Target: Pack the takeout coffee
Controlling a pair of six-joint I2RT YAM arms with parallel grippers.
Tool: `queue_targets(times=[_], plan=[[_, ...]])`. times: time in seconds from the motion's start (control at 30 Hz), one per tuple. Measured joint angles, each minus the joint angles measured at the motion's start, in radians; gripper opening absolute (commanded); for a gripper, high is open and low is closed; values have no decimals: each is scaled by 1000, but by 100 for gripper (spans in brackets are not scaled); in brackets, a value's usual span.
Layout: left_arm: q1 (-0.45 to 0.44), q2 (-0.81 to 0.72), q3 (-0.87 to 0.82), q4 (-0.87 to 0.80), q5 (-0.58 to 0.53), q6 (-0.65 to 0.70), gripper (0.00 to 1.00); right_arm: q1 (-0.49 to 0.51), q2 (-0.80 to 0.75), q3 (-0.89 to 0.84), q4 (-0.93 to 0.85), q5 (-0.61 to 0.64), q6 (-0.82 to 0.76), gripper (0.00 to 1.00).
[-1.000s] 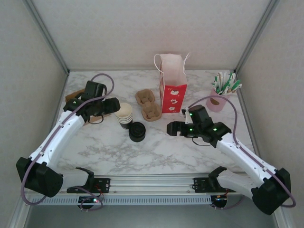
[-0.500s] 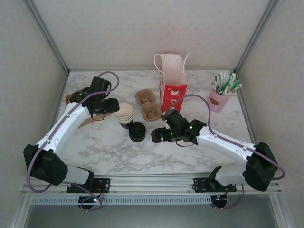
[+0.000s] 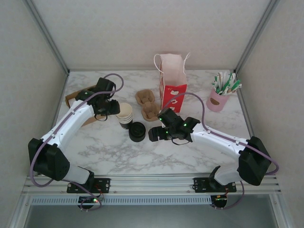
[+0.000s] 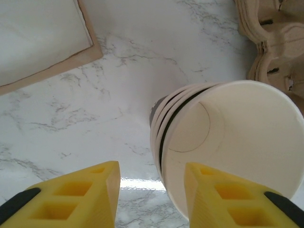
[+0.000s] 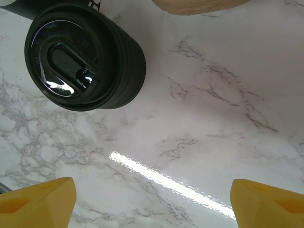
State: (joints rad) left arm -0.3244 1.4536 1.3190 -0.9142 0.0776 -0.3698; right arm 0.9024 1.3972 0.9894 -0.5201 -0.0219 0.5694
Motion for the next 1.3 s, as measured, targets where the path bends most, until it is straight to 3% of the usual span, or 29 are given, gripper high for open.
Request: queue_targets(times=[0.57, 1.3], plan=[[-35, 39, 22, 0, -5, 0, 21, 2, 1, 10, -19, 23, 0, 84], [-40, 40, 22, -3, -31, -1, 24, 2, -26, 9, -19, 24, 0, 84]])
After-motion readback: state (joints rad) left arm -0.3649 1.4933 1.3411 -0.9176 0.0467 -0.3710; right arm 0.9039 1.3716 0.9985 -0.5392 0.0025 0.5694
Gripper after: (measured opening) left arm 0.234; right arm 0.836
